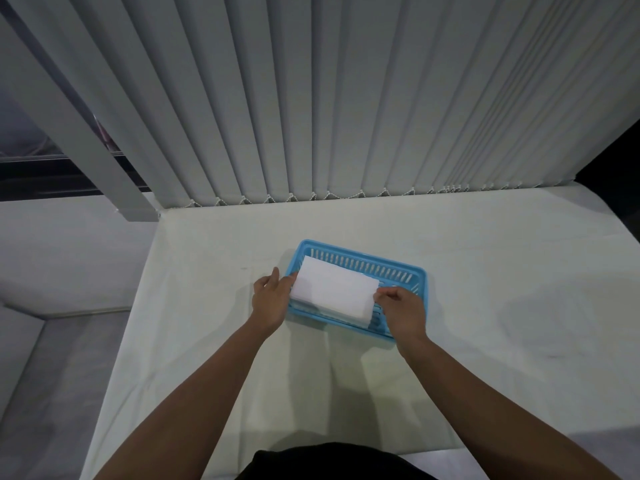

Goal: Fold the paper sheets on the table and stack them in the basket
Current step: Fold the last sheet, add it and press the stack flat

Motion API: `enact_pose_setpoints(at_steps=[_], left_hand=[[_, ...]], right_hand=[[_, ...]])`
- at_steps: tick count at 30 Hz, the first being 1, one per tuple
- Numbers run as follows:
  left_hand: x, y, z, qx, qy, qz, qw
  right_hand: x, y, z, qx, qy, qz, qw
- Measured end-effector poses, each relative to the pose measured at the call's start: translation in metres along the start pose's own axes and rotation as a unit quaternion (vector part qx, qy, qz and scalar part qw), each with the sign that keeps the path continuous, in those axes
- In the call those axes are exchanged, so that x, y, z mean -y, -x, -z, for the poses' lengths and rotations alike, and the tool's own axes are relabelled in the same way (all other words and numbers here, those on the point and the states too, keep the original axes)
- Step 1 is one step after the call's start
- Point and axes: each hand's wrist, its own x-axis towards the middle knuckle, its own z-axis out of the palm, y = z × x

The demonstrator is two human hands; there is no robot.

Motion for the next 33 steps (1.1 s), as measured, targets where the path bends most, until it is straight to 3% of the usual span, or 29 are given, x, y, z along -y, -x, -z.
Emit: enact_pose_setpoints(at_steps=[8, 12, 16, 18, 21, 25, 27, 33], left_hand=[[-0.003, 0.003, -0.005, -0.026, -0.15, -0.074, 0.986], [0.004, 0.002, -0.003, -0.021, -0.044, -0.041, 0.998], [0.003, 0.003, -0.003, -0.039, -0.083, -0.085, 0.992], [-0.005, 0.007, -0.007, -0.075, -0.147, -0.141, 0.976], [-0.015, 0.007, -0.015, -0.103, -0.226, -0.2, 0.948], [0.0, -0.007, -0.025, -0.013, -0.473, -0.263, 0.841], [0.007, -0.012, -0.028, 0.01, -0.514, -0.26, 0.817], [0.014, -0.016, -0.031, 0.027, -0.529, -0.26, 0.807]], right_hand=[[-0.002, 0.001, 0.003, 0.005, -0.002, 0.016, 1.0], [-0.003, 0.002, 0.001, 0.006, 0.001, 0.03, 1.0], [-0.006, 0.005, 0.001, -0.015, 0.058, 0.077, 0.995], [-0.008, 0.007, -0.001, -0.032, 0.143, 0.168, 0.975], [-0.009, 0.008, -0.011, 0.019, 0.312, 0.296, 0.903], [-0.016, 0.006, -0.022, 0.128, 0.511, 0.295, 0.797], [-0.019, 0.004, -0.023, 0.141, 0.542, 0.289, 0.777], [-0.031, -0.002, -0.02, 0.14, 0.552, 0.298, 0.766]])
